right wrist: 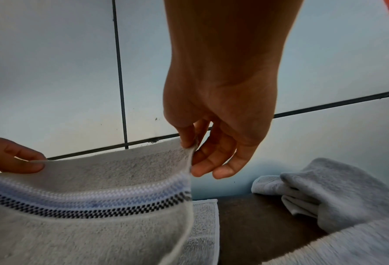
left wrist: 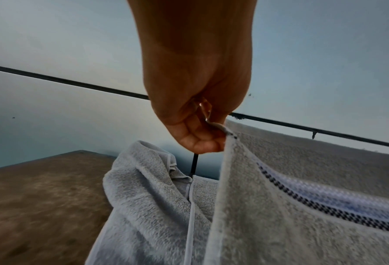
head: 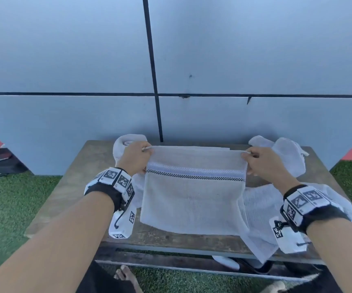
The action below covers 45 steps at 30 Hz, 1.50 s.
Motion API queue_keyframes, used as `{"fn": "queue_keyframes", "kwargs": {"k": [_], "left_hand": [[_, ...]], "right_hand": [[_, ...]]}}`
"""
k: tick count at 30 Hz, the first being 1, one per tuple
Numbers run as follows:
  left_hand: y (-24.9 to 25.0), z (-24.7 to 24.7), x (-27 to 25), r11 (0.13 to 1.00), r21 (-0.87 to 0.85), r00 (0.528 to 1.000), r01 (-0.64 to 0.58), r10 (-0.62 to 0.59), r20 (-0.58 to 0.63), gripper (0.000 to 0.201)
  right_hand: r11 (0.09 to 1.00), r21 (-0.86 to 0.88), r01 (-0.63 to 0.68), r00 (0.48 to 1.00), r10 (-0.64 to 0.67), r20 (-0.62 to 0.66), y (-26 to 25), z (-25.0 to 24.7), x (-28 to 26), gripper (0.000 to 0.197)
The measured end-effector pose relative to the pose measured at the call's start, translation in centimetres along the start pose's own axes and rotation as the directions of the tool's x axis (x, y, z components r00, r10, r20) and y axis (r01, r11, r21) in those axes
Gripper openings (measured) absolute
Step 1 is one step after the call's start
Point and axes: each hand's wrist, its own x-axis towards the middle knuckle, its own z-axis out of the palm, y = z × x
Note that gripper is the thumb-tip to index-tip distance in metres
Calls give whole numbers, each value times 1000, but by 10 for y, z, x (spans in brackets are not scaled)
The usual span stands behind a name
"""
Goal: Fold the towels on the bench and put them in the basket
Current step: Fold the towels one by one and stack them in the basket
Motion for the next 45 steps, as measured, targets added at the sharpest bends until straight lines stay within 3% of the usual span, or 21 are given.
{"fn": "queue_keyframes", "kwargs": {"k": [3, 7, 10, 17, 22, 25, 28, 31, 35, 42, 45], "left_hand": [[-1, 12, 37, 1000, 10, 1000, 13, -13, -27, 22], [-6, 28, 80, 997, 15, 995, 79, -78, -62, 14], [-15, 41, 113, 994, 92, 990, 60, -47, -131, 17], [-38, 73, 156, 944, 322, 989, 68, -22, -144, 16], [-53, 86, 157, 905, 423, 999, -43, 43, 11, 31], [-52, 88, 159, 902, 421, 996, -90, 74, 53, 26], [-47, 91, 157, 919, 364, 986, -153, 117, 118, 40], [-40, 92, 150, 931, 310, 981, -195, 181, 74, 47], [-34, 81, 138, 959, 254, 992, -129, 128, 19, 16], [-18, 30, 100, 985, 156, 997, -77, 74, 29, 11], [-17, 7, 76, 989, 116, 996, -93, 91, 27, 26]], "right_hand": [[991, -133, 11, 1000, -11, 2, 9, 10, 43, 40], [985, -165, 57, 998, -57, 3, 16, 27, 90, 40], [982, -175, 72, 997, -74, -6, 25, 44, 121, 41], [969, -248, 7, 1000, -6, 5, 49, 82, 153, 20], [952, -295, 79, 997, -74, 31, 61, 95, 153, 7], [944, -306, 123, 991, -98, 94, 61, 98, 155, 13], [957, -266, 118, 983, -75, 165, 56, 98, 153, 10], [980, -172, 100, 976, -63, 208, 48, 95, 146, 14], [983, -111, 145, 983, -131, 126, 35, 83, 133, 16], [983, 19, 184, 983, -184, -3, 7, 44, 92, 13], [974, 18, 224, 974, -223, -43, -8, 27, 64, 15]]}}
